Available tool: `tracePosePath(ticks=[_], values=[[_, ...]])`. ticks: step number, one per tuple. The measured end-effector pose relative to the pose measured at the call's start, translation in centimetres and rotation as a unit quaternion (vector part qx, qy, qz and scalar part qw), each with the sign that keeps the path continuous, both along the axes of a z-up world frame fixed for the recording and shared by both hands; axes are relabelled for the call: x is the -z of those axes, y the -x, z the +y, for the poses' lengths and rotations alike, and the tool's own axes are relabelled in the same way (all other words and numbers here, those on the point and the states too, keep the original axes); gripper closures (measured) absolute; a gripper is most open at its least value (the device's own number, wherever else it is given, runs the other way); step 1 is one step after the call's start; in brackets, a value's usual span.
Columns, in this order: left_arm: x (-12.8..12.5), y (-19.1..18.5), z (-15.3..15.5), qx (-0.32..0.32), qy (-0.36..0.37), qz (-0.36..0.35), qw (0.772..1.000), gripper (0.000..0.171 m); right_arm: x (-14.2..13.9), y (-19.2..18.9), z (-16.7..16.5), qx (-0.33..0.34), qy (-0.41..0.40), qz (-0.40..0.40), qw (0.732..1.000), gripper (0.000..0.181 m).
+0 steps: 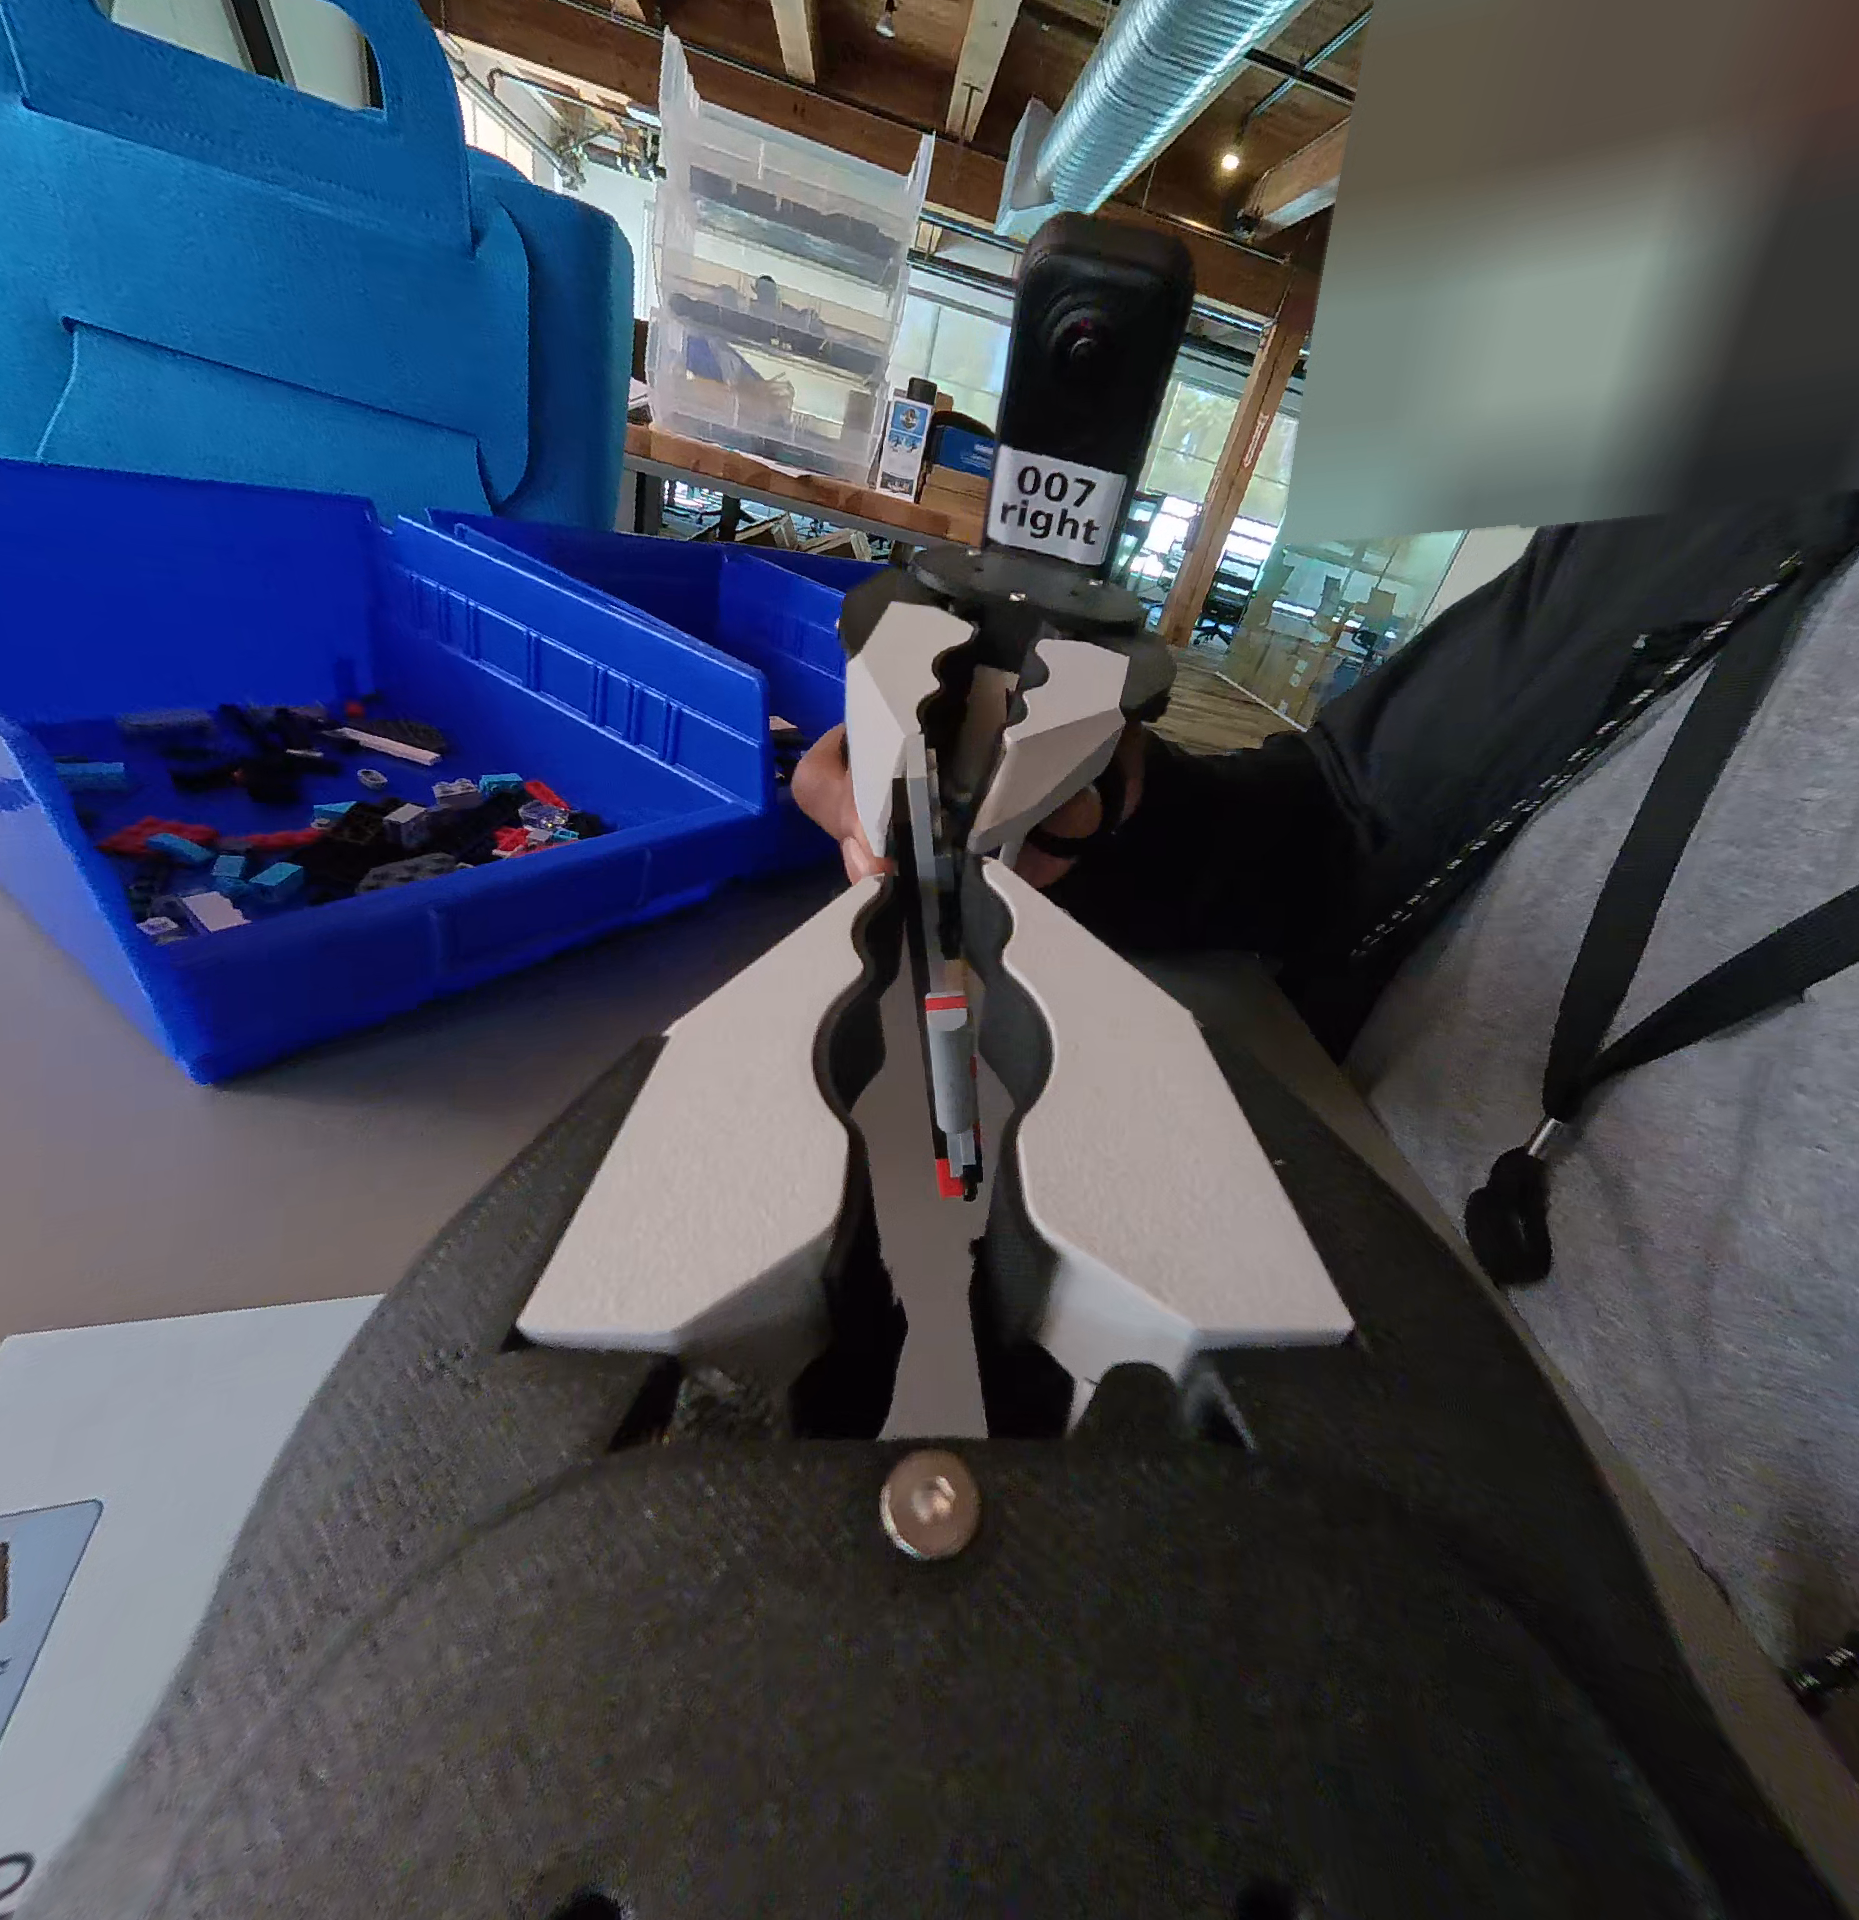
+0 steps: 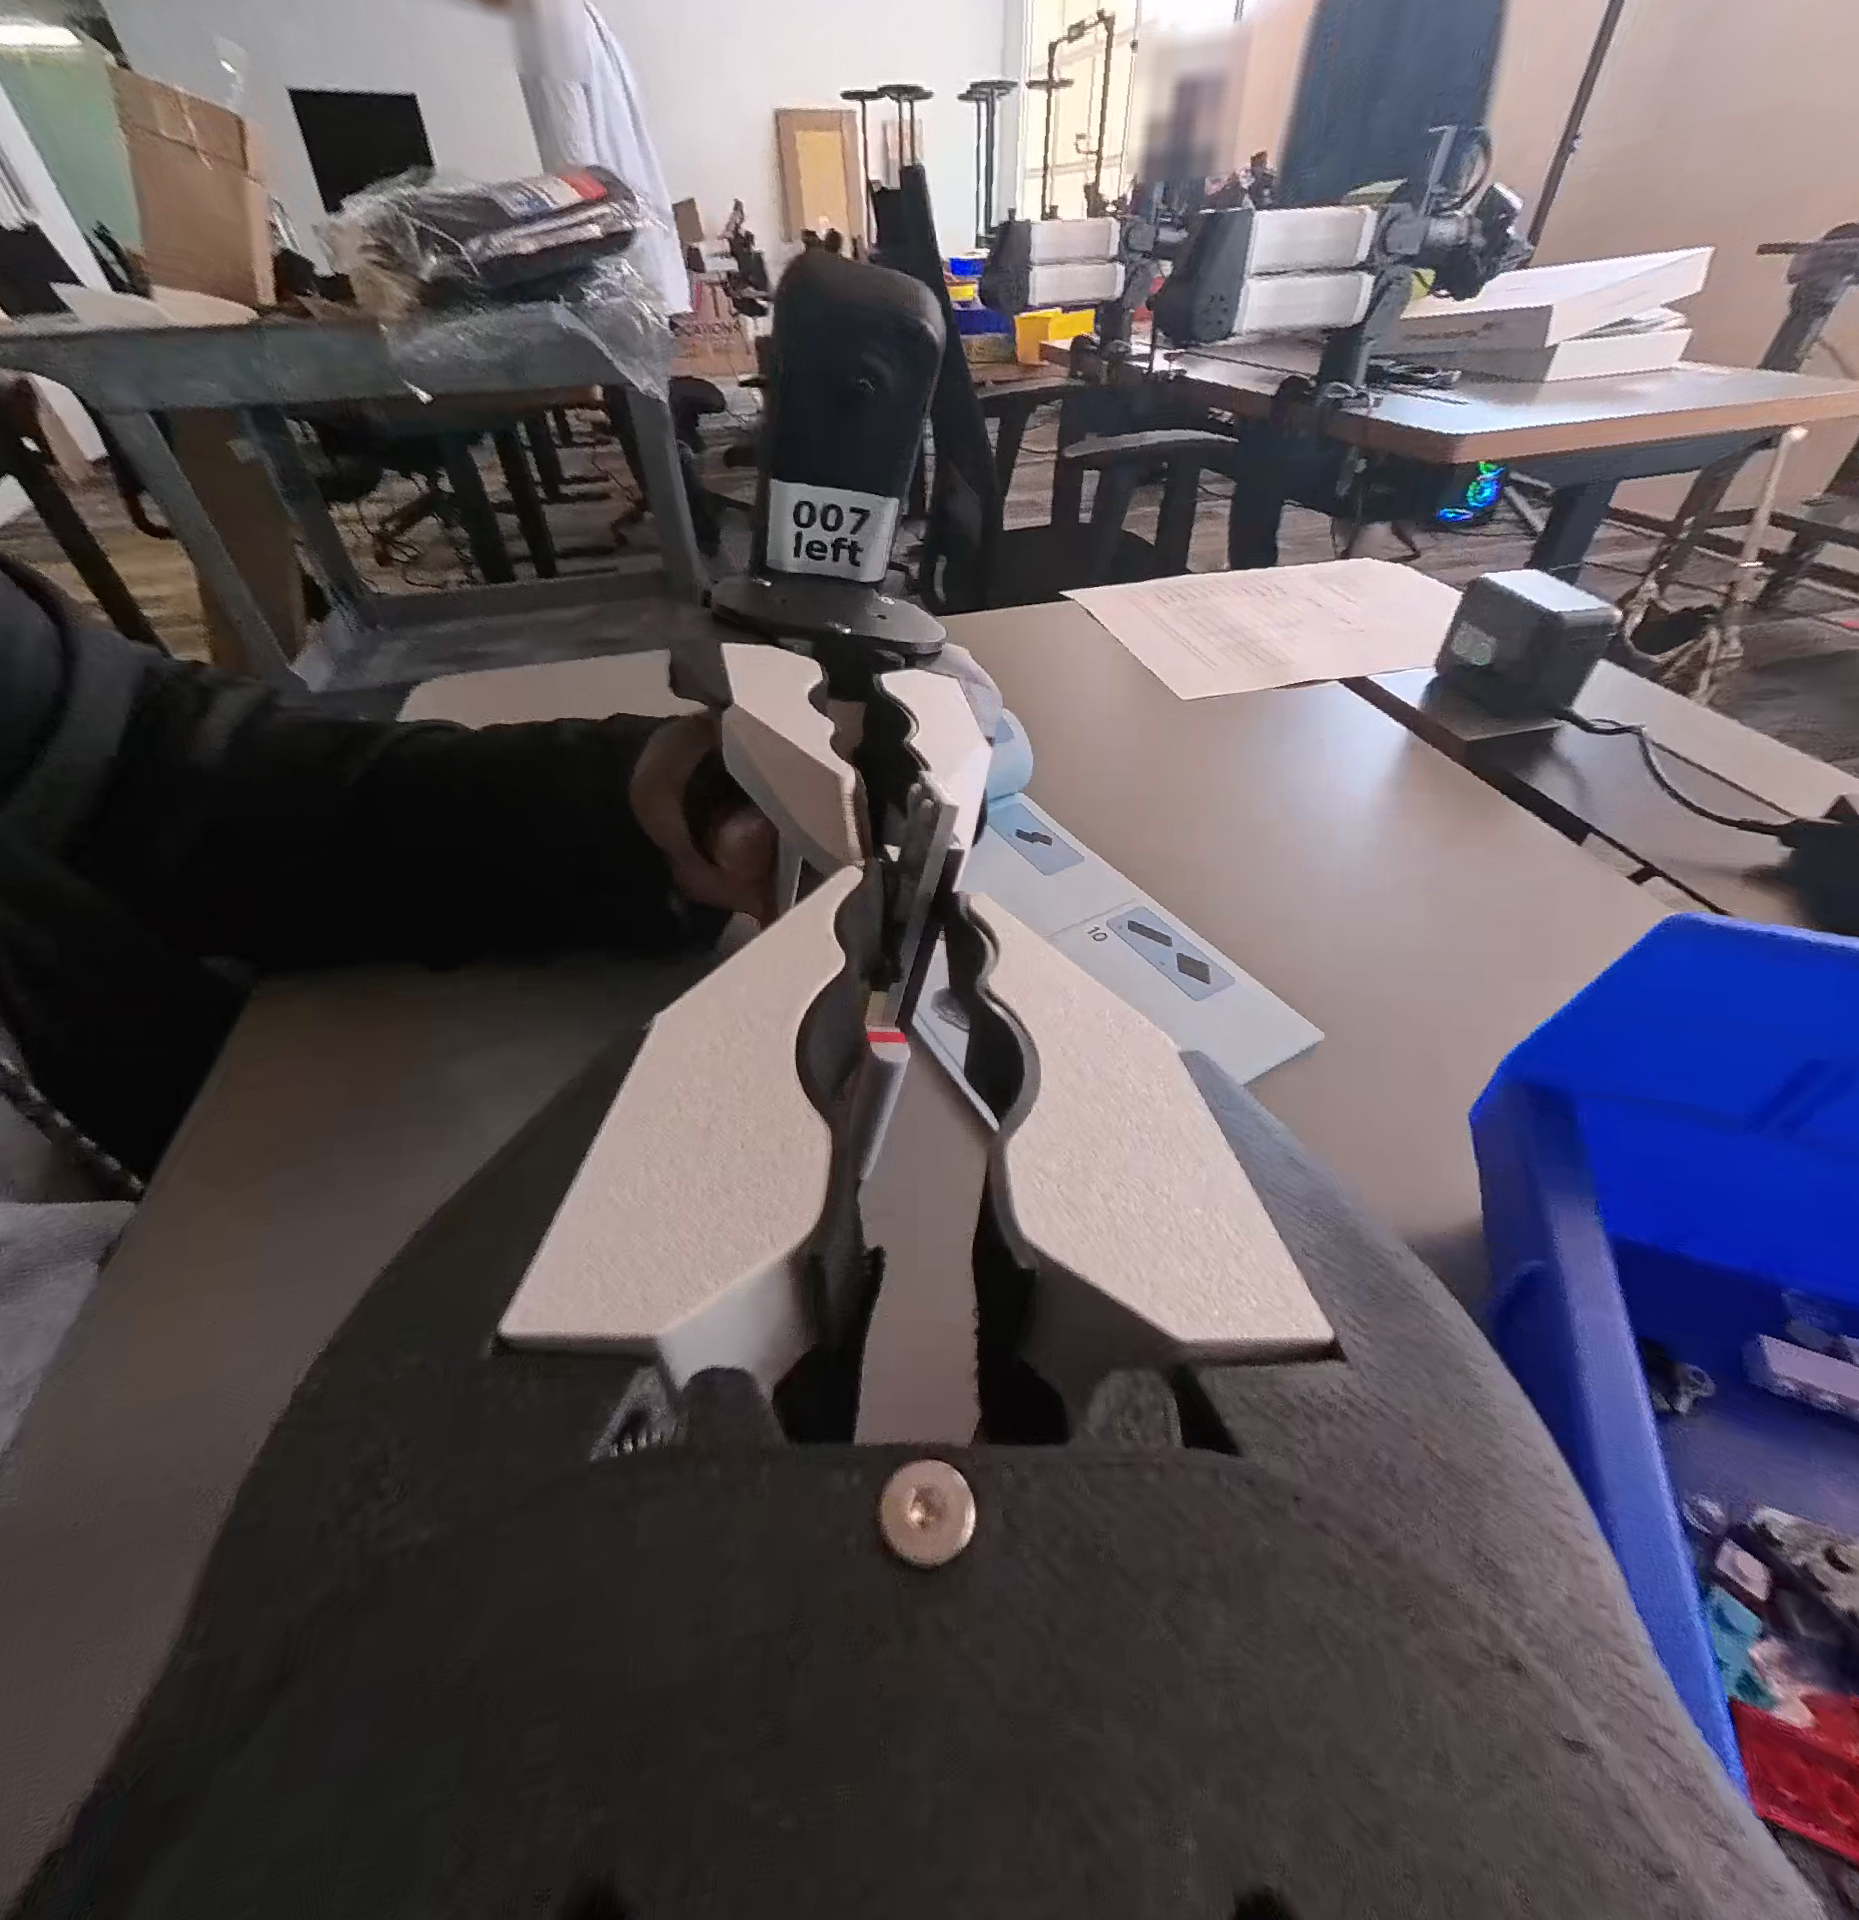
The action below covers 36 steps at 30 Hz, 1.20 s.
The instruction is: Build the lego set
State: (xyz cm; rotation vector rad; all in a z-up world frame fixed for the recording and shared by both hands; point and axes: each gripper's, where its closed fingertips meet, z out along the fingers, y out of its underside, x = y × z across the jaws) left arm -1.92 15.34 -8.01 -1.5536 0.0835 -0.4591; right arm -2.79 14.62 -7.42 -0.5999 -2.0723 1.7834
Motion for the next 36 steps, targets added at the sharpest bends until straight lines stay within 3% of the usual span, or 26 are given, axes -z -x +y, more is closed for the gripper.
tracePosePath(ticks=[27,36], values=[[0.1,-0.4,0.2,-0.006,-0.002,-0.041,0.999,0.159,0.1,-0.4,0.2,0.012,0.005,0.009,1.0,0.167],[0.5,-0.5,1.1,-0.009,0.015,-0.075,0.997,0.138,-0.8,0.4,1.3,0.036,0.093,-0.022,0.995,0.166]])
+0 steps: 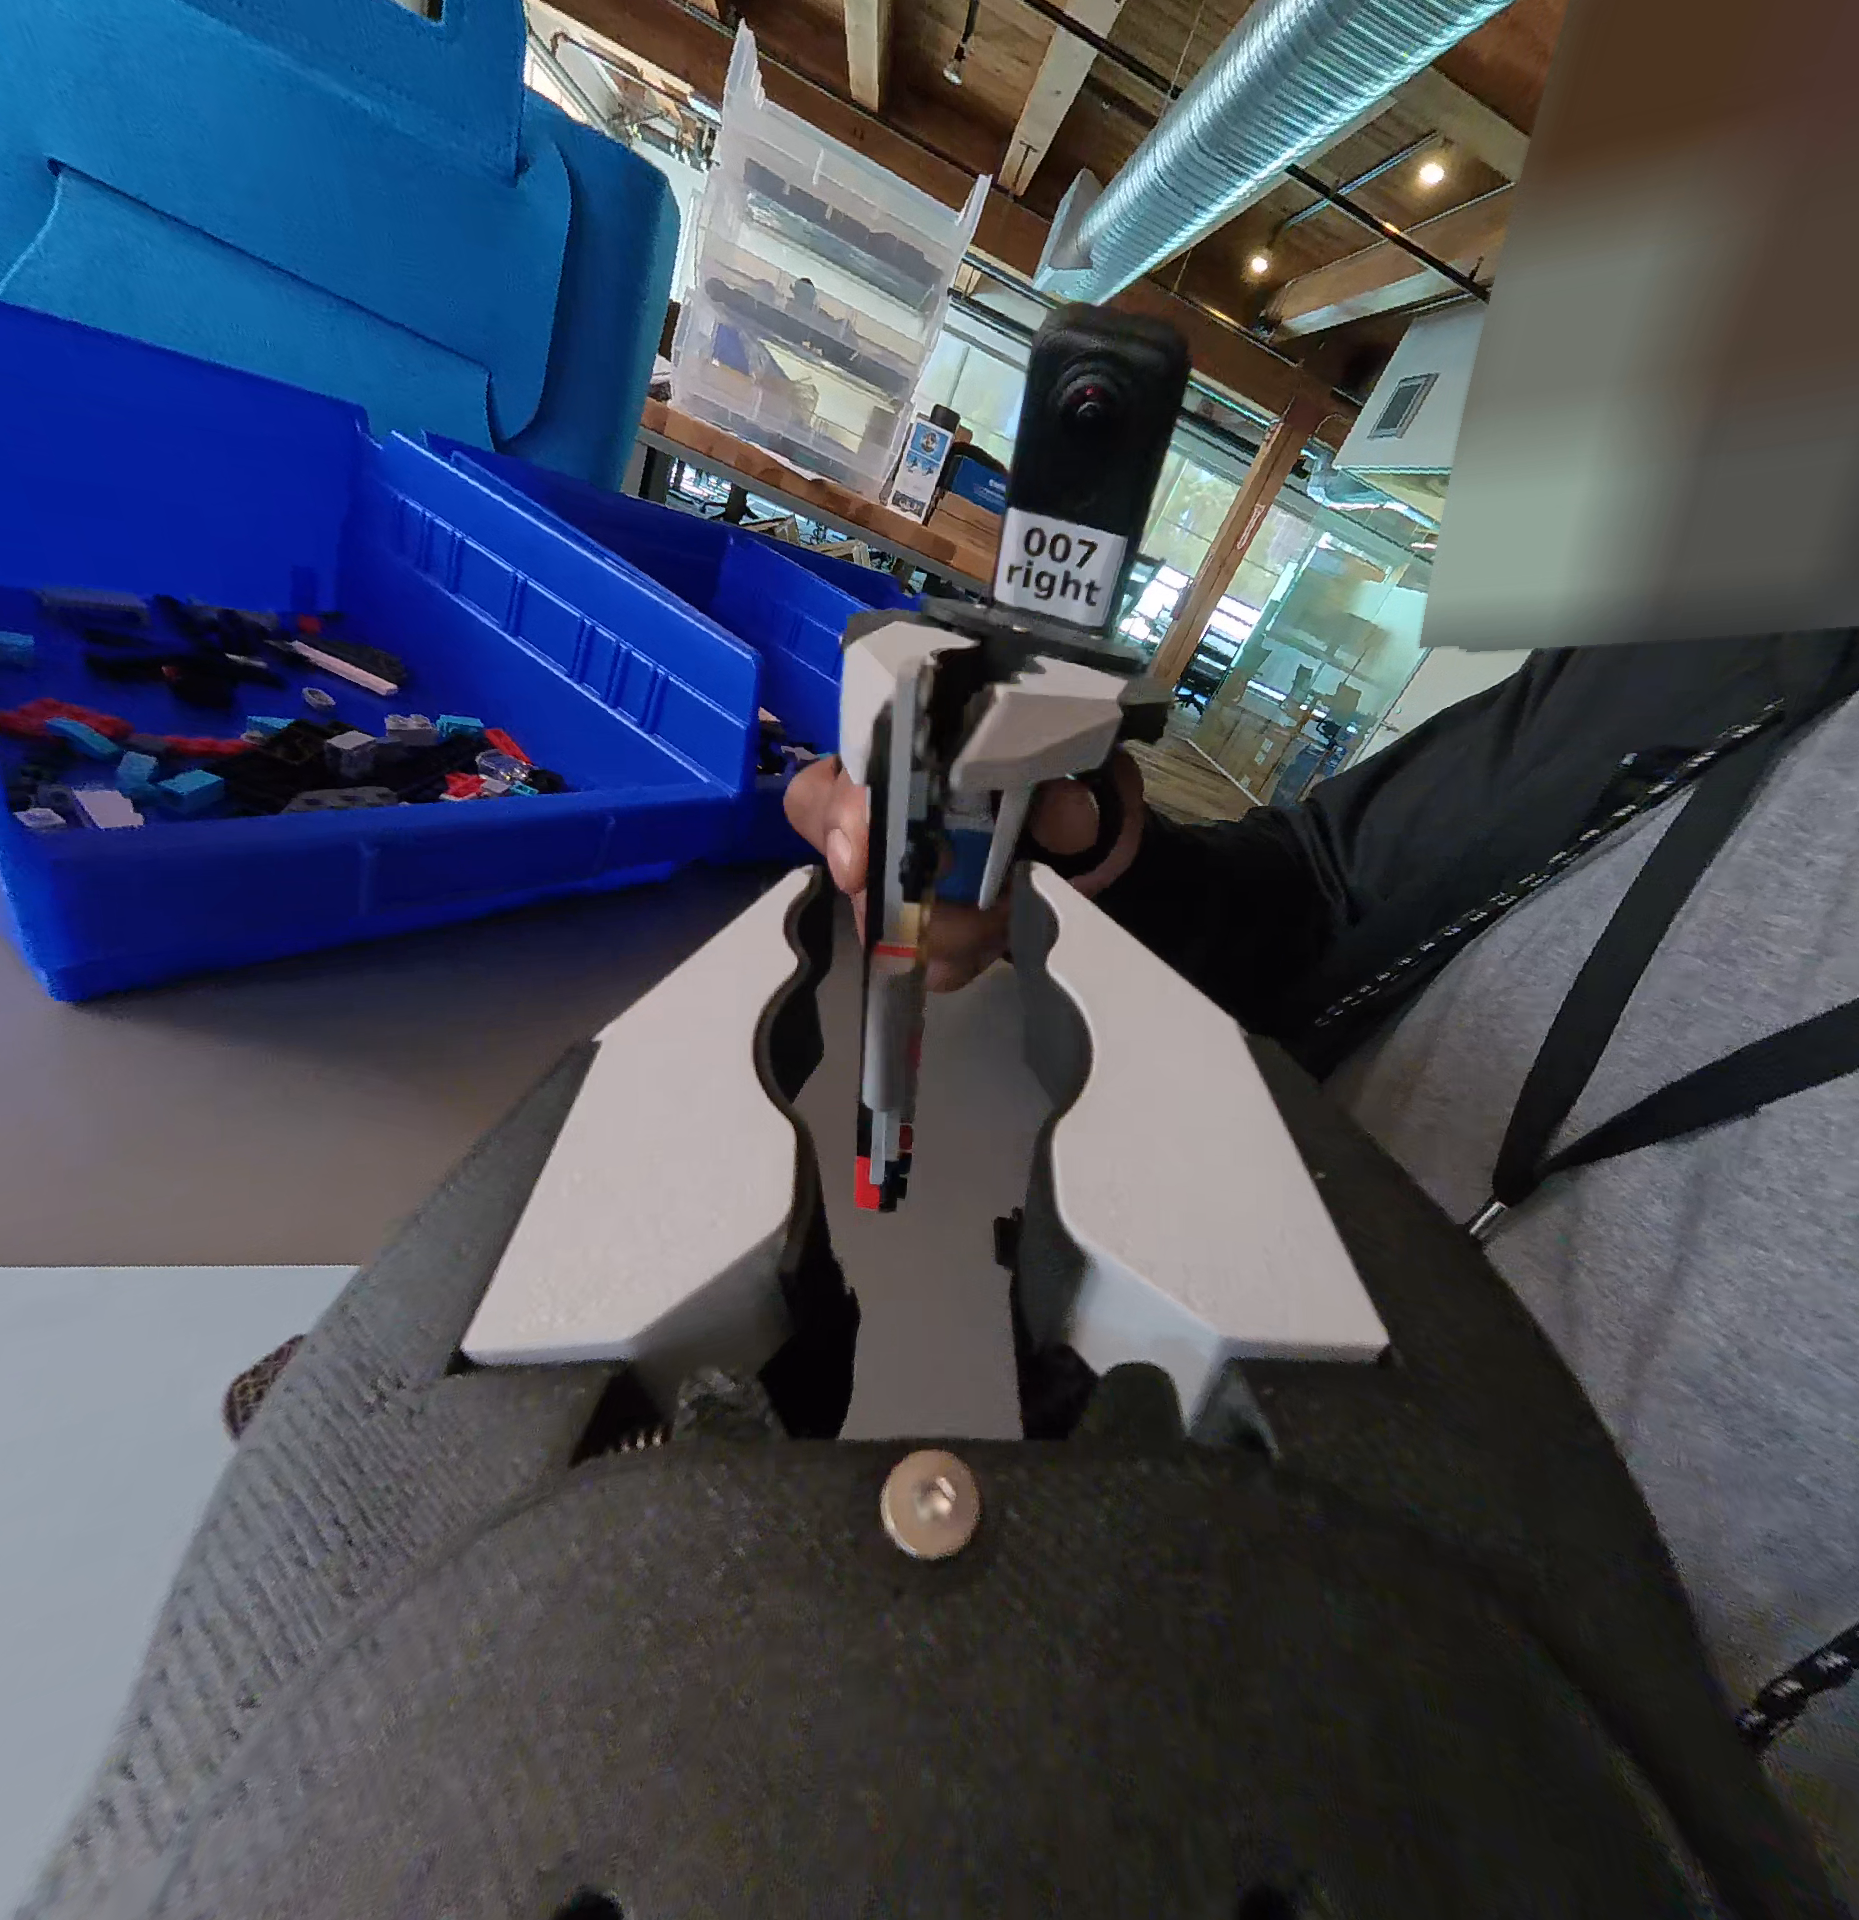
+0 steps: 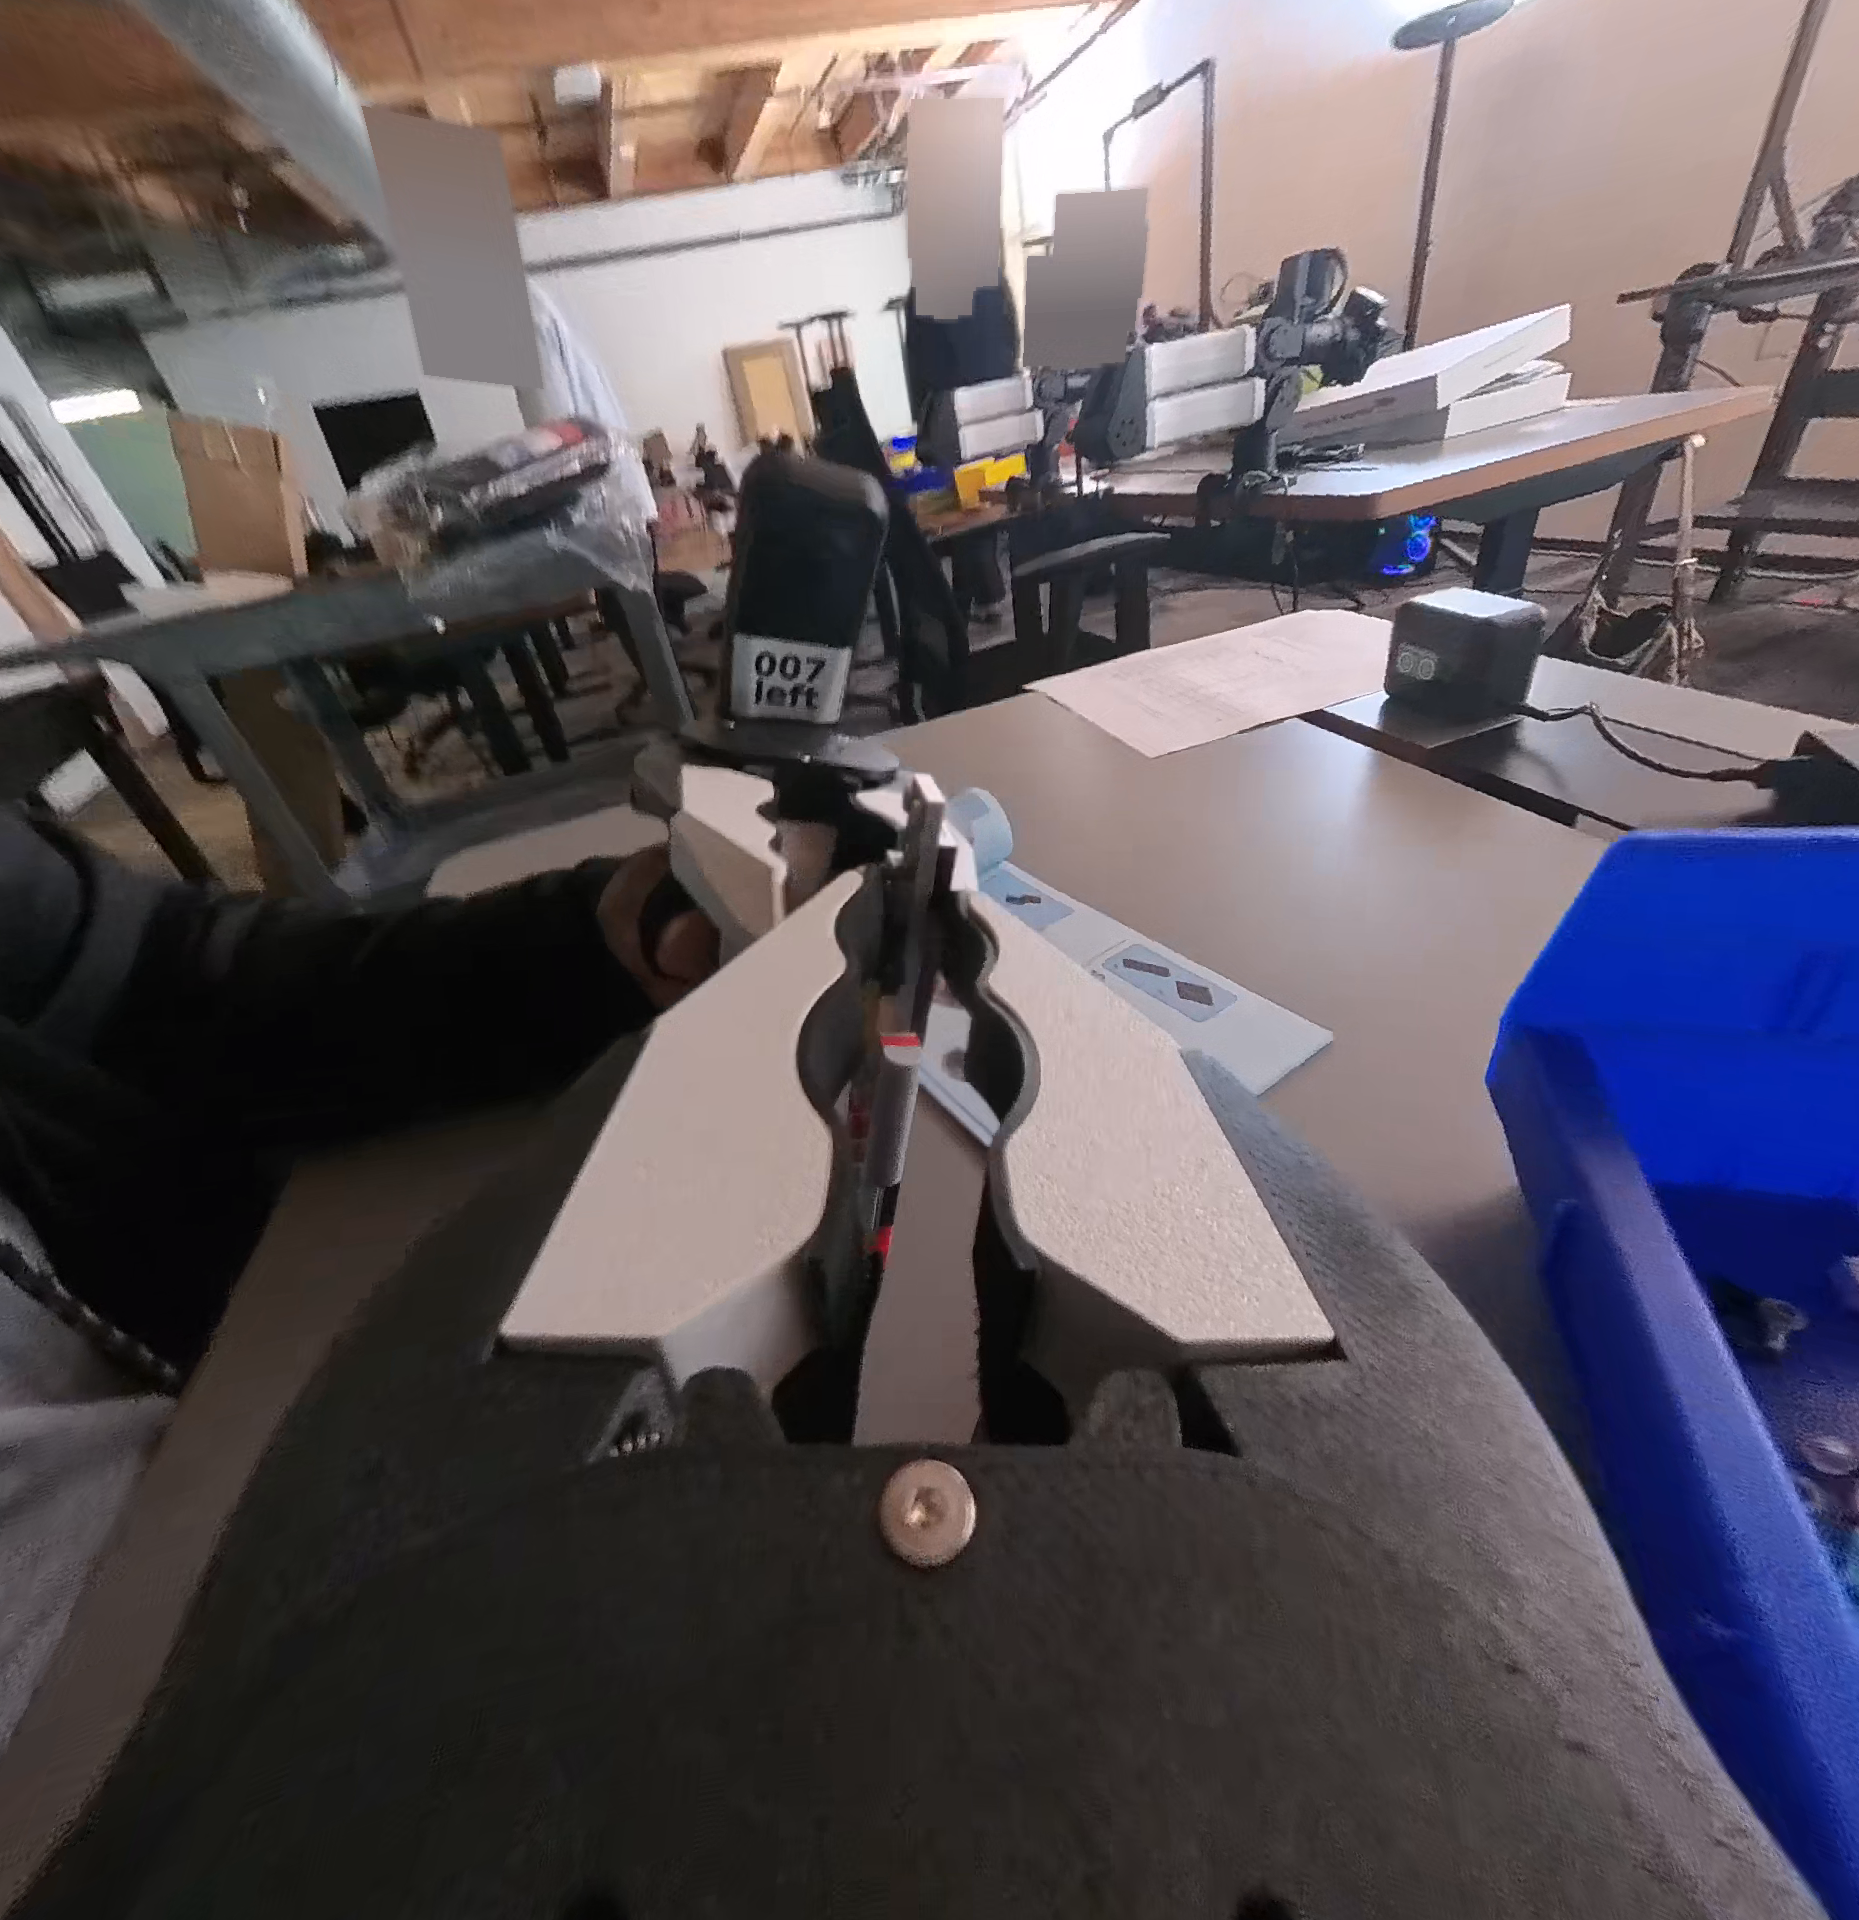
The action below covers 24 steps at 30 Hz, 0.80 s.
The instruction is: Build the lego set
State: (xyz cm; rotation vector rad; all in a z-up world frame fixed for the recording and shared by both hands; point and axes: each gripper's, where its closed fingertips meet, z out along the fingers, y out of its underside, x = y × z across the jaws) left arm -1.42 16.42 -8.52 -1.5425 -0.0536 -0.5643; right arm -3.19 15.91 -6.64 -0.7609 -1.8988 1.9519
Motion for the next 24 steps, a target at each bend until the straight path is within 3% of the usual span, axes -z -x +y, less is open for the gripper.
tracePosePath(ticks=[6,11,15,24], values=[[0.5,0.2,0.5,-0.01,0.022,-0.029,0.999,0.139,-0.8,0.9,0.9,0.005,0.118,-0.039,0.992,0.166],[0.9,0.5,0.6,-0.005,0.028,-0.08,0.996,0.145,-0.8,1.4,1.4,0.006,0.171,-0.064,0.983,0.166],[1.4,0.4,0.6,0.0,0.037,-0.094,0.995,0.16,-0.8,1.7,1.8,0.009,0.188,-0.07,0.98,0.166],[1.9,0.9,0.5,-0.002,0.049,-0.16,0.986,0.16,0.2,2.5,3.4,0.032,0.175,-0.091,0.98,0.161]])
